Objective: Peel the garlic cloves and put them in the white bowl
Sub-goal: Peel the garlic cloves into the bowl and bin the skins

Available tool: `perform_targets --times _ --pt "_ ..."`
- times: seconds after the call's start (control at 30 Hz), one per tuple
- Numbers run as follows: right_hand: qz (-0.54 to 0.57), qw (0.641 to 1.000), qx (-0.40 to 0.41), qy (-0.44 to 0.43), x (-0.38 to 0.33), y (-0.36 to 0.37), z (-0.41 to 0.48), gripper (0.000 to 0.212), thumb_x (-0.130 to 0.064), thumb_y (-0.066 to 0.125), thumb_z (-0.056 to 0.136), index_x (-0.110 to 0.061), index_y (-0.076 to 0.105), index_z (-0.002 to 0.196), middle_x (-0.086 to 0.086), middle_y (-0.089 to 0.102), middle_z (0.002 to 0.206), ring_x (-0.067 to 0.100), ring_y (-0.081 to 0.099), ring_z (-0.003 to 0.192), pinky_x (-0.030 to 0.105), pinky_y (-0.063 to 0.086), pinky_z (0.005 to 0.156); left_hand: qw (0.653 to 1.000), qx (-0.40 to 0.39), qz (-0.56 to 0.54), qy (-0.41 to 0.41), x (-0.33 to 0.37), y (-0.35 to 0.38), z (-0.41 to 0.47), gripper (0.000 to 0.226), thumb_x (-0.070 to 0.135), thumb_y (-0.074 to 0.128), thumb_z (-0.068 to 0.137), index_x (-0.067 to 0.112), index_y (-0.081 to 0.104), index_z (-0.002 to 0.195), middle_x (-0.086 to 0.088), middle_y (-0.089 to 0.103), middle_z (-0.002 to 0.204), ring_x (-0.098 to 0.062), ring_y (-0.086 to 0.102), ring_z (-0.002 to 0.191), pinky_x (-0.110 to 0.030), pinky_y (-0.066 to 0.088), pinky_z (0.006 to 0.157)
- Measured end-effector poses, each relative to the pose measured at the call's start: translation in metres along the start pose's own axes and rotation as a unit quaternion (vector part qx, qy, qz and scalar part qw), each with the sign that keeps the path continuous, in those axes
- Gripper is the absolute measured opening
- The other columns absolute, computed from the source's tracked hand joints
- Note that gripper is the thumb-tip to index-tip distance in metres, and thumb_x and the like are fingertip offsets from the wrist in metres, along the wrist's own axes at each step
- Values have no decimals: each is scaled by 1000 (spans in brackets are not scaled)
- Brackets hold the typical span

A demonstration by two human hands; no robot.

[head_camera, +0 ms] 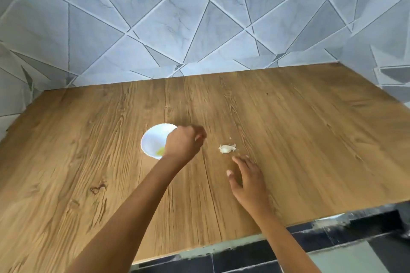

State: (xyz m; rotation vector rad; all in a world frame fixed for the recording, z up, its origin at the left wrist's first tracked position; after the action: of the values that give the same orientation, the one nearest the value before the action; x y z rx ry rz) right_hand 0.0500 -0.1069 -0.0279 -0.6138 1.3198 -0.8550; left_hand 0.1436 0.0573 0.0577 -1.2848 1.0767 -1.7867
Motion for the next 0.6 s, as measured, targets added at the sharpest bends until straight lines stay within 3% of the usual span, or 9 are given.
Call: perform_targets --times 0.07,0.17,0.3,0.4,0.47,0.53,0.57,0.6 --pt "-1 1000 2 14 11 -9 5 54 -44 40 94 -12 47 137 5 43 145 20 33 138 30 18 114 997 -40 -21 66 26 24 4 18 16 58 87 18 71 100 -2 71 98 -22 65 88 -33 53 76" --pt "19 1000 -8 13 25 -17 11 47 -28 51 96 -13 43 139 3 40 147 16 31 138 27 22 112 990 -91 17 102 43 62 13 27 20 63 87 15 66 113 -5 66 111 -22 62 99 -29 47 79" --pt "66 998 -7 -13 30 -19 19 47 -20 55 94 -12 44 139 2 43 144 14 36 135 25 29 111 994 -70 33 77 43 80 17 22 22 62 89 13 67 108 -5 66 106 -22 63 93 -34 51 77" --pt "205 979 -6 22 29 -21 34 43 -13 55 94 -12 47 136 0 51 135 11 49 121 14 39 97 996 -23 -90 14 33 72 19 11 15 69 83 10 73 93 -3 72 90 -17 66 81 -29 52 71" --pt "374 920 -56 98 23 -19 46 38 -13 55 95 -12 51 132 -1 56 127 7 56 111 12 45 89 975 -11 -217 -44 30 63 16 6 11 74 79 8 73 83 -2 72 81 -13 67 75 -26 52 70" --pt "538 817 -90 186 18 -12 58 32 -15 57 94 -6 57 124 8 62 118 11 63 103 23 50 92 949 -34 -301 -85 32 59 11 8 12 76 77 8 72 82 -1 72 81 -11 67 77 -23 52 73" --pt "583 777 -98 216 17 -10 63 30 -16 58 92 -3 60 119 12 64 115 13 65 99 26 52 91 940 -45 -325 -99 32 58 10 9 13 77 77 9 72 82 -1 72 81 -11 67 77 -22 52 73" --pt "597 764 -101 225 17 -9 68 27 -17 60 91 -2 62 114 14 65 112 13 67 95 25 53 88 932 -53 -340 -111 33 57 8 8 14 77 77 11 72 82 -2 72 81 -11 65 75 -21 52 72"
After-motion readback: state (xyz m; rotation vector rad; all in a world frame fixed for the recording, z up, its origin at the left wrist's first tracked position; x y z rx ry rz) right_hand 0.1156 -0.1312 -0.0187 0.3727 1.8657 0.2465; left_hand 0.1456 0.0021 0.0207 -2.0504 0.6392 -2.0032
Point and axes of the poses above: each hand's wrist, its own z-axis towards the middle knuckle, its own y-axis out of the palm, x = y × z, the point moved 5 cm from there along z, towards the middle knuckle
